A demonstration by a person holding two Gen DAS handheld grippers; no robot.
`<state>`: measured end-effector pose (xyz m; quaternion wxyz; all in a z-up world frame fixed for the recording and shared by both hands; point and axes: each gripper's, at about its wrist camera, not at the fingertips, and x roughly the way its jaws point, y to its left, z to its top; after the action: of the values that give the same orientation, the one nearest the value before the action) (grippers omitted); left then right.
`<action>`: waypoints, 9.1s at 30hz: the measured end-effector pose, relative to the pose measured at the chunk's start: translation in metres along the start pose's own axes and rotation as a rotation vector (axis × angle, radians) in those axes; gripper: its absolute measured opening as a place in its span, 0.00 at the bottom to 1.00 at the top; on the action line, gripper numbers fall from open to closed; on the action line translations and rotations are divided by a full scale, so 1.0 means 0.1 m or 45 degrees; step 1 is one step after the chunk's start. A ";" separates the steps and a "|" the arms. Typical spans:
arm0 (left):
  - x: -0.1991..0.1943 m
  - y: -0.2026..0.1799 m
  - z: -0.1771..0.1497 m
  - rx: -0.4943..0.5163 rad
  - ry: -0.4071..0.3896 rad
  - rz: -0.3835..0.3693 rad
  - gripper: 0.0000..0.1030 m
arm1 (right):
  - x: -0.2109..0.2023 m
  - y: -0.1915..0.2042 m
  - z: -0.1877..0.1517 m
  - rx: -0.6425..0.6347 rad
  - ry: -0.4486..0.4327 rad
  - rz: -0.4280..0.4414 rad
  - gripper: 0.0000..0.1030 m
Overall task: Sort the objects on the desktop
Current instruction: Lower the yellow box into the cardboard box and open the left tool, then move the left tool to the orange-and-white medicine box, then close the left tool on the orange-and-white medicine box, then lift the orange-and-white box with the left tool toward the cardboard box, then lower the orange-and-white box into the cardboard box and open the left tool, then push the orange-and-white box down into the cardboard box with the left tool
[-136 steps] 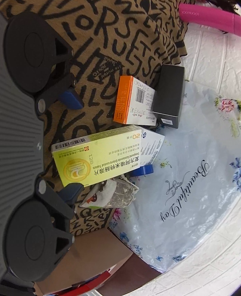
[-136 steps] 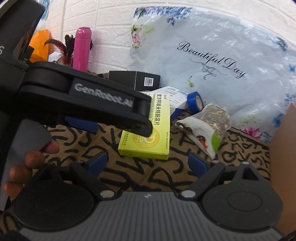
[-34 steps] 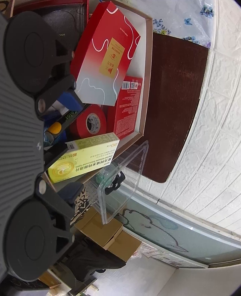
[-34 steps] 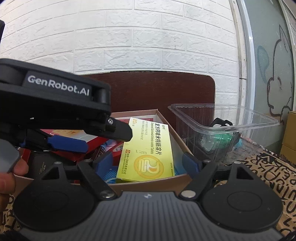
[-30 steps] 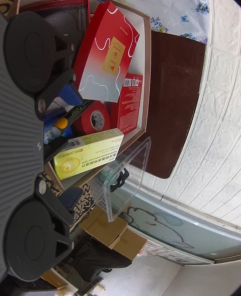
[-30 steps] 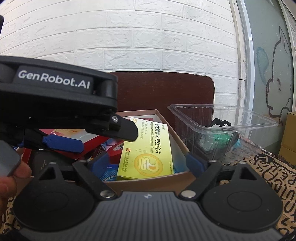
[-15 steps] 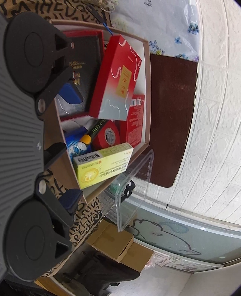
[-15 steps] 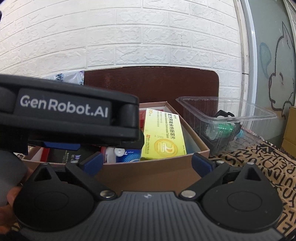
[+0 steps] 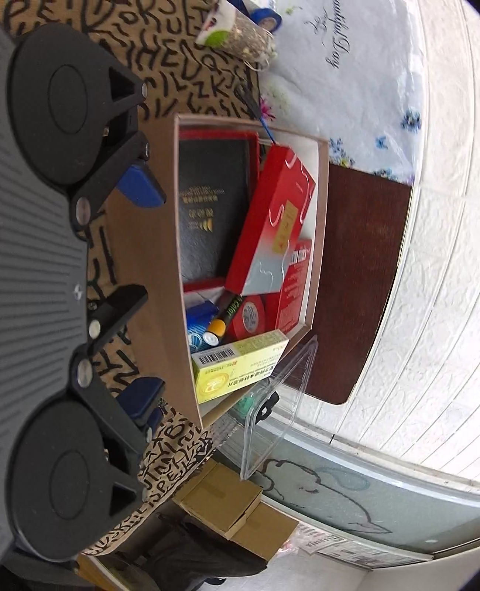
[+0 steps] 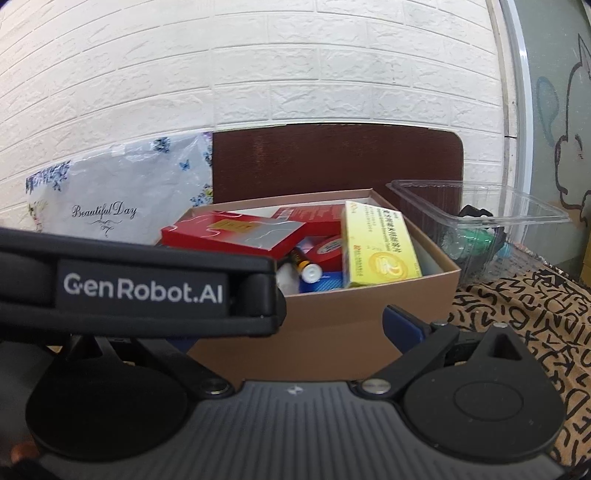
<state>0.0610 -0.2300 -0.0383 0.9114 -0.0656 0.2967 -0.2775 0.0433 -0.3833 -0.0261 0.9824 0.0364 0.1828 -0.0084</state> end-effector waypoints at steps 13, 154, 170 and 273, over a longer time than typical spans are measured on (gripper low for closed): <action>-0.51 0.62 -0.31 -0.187 -0.018 0.105 0.98 | -0.02 0.63 -0.18 -0.078 0.109 0.202 0.96; -0.81 0.40 0.04 0.241 -0.166 -0.040 0.53 | -0.67 0.87 -0.19 -0.294 -0.132 0.423 0.60; 0.18 0.60 0.65 0.221 0.017 -0.132 0.51 | 0.20 0.74 0.06 0.035 0.023 0.265 0.59; -0.53 0.65 -0.02 0.076 -0.093 -0.112 0.98 | 0.00 0.53 0.12 -0.129 0.088 0.233 0.86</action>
<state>0.0548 -0.1467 -0.0321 0.9101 -0.0615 0.2518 -0.3233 0.0492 -0.3310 -0.0113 0.9728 0.0036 0.2128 0.0917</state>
